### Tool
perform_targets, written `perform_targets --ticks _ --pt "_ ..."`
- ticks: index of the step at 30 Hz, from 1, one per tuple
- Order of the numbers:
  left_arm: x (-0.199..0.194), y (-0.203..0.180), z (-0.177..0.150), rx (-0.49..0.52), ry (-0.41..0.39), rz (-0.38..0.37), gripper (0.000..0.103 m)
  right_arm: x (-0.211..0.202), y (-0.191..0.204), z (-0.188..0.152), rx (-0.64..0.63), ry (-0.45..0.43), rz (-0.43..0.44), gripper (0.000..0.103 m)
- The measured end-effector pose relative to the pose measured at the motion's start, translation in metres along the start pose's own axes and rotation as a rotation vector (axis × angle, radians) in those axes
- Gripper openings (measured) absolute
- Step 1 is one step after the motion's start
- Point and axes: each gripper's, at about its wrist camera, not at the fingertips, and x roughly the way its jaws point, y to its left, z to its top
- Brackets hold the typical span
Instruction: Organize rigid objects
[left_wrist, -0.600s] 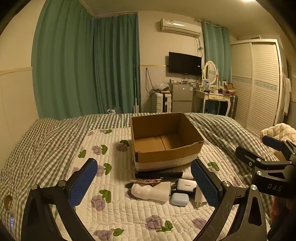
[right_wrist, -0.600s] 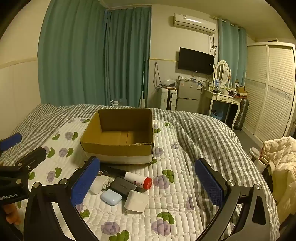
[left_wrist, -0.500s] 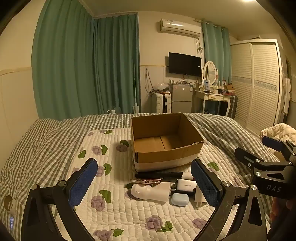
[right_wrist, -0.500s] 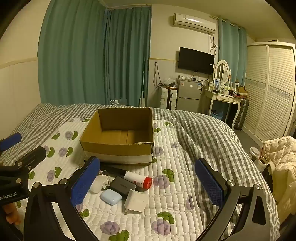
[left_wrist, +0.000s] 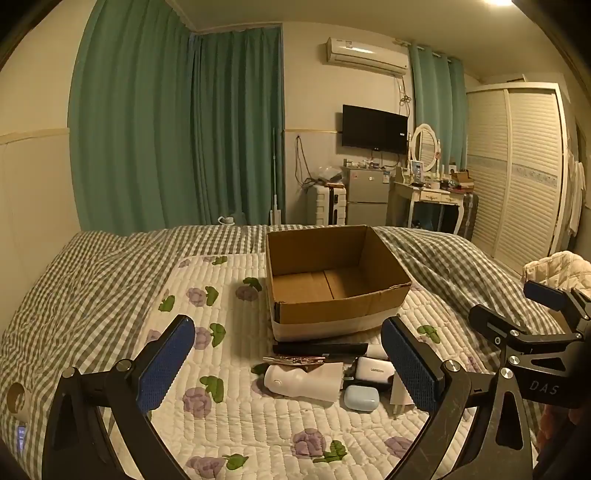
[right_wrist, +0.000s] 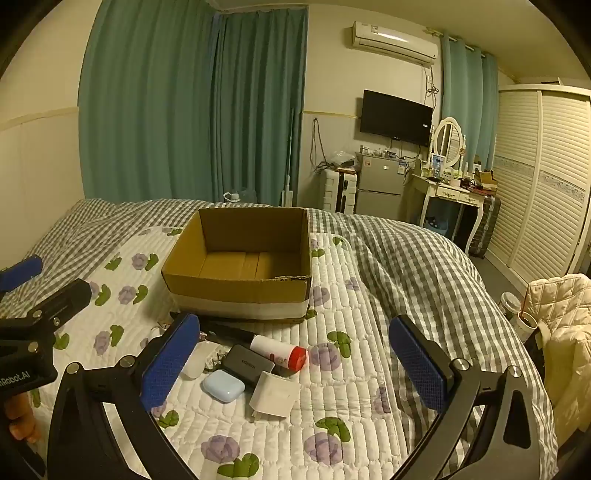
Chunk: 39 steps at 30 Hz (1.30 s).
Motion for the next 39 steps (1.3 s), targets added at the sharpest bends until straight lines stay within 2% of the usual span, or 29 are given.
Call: perform_targets --ticks 39 --pt "0.0061 0.0054 -0.0039 -0.011 0.022 0.023 0.103 0.0072 0.0031 -0.0038 -0.006 0.041 0.013 0.103"
